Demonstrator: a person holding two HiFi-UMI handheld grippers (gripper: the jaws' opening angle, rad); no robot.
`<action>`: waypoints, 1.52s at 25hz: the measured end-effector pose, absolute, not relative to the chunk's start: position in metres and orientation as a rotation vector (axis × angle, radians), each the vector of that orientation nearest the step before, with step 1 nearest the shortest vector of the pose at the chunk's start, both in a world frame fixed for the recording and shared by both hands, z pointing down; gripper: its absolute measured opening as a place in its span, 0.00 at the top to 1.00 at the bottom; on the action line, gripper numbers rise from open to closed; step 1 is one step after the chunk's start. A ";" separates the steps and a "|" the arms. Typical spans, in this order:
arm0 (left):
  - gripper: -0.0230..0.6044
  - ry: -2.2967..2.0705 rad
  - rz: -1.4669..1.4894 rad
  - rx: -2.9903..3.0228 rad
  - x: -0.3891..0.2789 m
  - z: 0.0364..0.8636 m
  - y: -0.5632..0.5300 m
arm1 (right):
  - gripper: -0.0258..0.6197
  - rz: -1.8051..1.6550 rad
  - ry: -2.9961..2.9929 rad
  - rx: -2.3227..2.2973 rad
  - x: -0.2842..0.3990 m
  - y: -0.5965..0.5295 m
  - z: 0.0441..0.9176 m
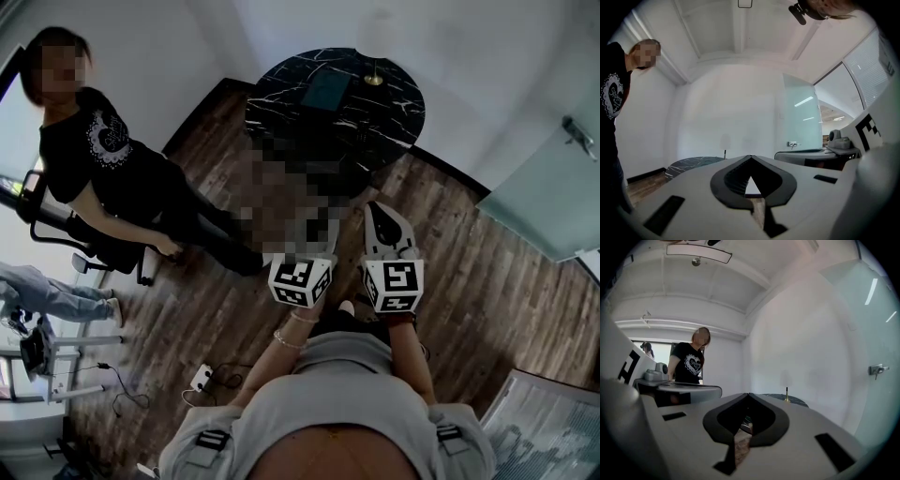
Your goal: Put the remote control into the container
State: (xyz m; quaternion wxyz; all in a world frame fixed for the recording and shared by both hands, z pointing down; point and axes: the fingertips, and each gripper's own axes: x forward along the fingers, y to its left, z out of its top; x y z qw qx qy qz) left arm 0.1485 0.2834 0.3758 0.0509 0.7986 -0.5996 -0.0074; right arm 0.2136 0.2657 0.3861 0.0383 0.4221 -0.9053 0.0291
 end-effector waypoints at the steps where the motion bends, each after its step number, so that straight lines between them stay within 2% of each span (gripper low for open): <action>1: 0.96 -1.824 -0.022 2.431 0.150 0.376 0.282 | 0.94 0.089 -2.776 1.295 0.215 0.265 0.387; 14: 0.96 -1.794 -0.021 2.433 0.141 0.380 0.253 | 0.94 0.109 -2.756 1.324 0.209 0.236 0.390; 38: 0.96 -1.602 0.000 2.517 0.068 0.394 0.152 | 0.94 0.145 -2.640 1.463 0.131 0.142 0.405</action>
